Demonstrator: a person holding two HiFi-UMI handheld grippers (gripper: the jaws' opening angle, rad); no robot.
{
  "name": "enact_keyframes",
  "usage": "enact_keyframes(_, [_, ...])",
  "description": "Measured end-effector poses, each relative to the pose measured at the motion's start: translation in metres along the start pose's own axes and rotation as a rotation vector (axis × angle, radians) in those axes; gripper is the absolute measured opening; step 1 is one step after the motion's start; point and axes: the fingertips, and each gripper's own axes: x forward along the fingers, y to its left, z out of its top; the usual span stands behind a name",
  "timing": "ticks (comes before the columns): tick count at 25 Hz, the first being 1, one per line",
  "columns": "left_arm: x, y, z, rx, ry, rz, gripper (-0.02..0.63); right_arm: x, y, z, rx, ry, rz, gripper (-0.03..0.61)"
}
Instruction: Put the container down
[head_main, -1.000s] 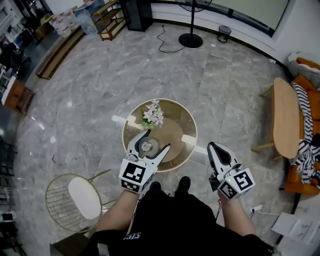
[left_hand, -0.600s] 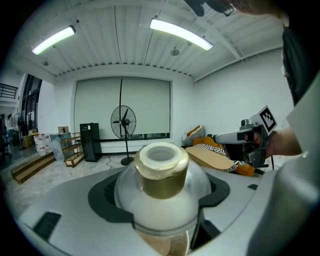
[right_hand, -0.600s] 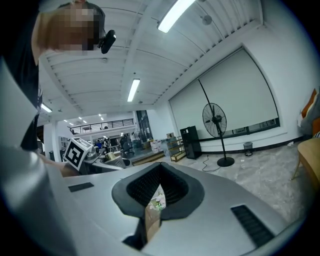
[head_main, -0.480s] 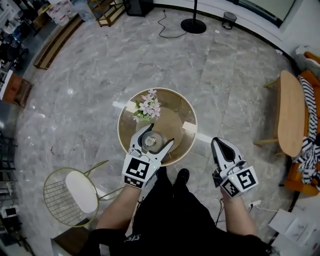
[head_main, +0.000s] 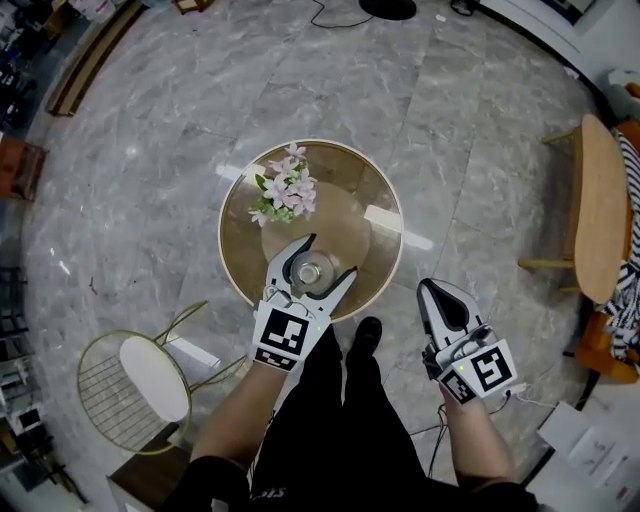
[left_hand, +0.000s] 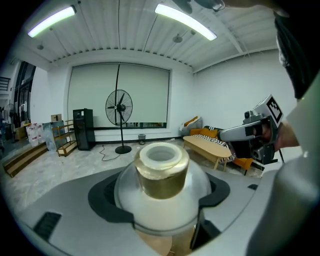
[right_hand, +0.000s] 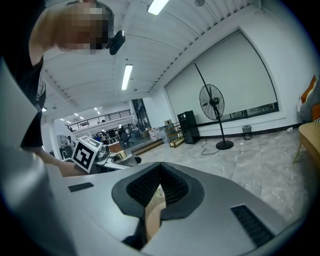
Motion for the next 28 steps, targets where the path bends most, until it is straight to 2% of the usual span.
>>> enact_keyframes(8, [0.08,0.006,-0.095,-0.007,0.059,-0.032,0.348,0.043,-0.042,-0.092,0.061,0.049,-0.008,0.014])
enact_keyframes(15, [0.147,0.006,-0.167,-0.004,0.096,-0.064,0.348,0.075,-0.071,-0.158,0.061,0.095,-0.003,0.014])
enact_keyframes(22, [0.202,0.012,-0.212,-0.015,0.124,-0.06,0.348,0.091,-0.102,-0.195,0.02,0.154,-0.01,0.014])
enact_keyframes(28, [0.24,0.016,-0.234,-0.006,0.149,-0.071,0.348,0.105,-0.13,-0.211,0.012,0.182,-0.019,0.014])
